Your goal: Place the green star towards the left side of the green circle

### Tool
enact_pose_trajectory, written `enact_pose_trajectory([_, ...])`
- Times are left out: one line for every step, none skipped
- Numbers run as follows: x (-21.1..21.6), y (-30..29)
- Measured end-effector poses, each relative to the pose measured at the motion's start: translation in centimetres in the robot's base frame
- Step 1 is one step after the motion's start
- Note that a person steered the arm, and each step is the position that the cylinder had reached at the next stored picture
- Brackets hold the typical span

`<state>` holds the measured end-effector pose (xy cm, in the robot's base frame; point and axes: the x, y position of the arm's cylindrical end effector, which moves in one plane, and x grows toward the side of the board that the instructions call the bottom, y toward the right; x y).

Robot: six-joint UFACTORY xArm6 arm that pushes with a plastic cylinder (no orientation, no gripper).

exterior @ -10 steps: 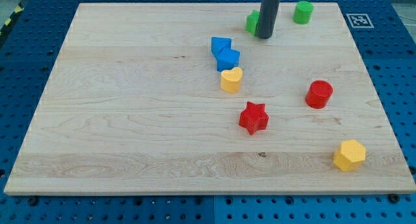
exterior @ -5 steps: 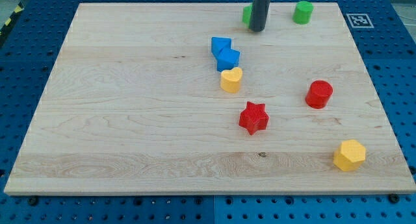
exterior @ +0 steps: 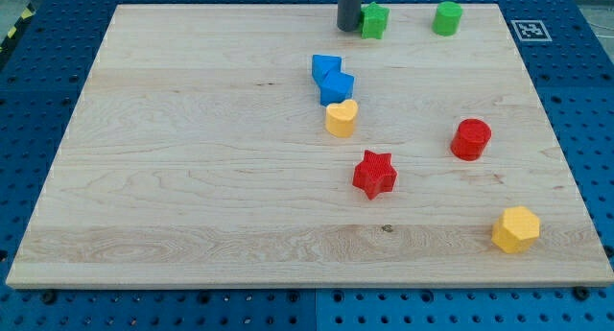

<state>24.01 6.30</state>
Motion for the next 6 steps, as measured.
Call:
enact_pose_trajectory([0.0, 1.5])
enact_pose_trajectory([0.5, 2.5])
enact_pose_trajectory([1.5, 2.5])
enact_pose_trajectory([1.5, 3.2])
enact_pose_trajectory([1.5, 4.6])
enact_pose_trajectory([1.5, 6.2])
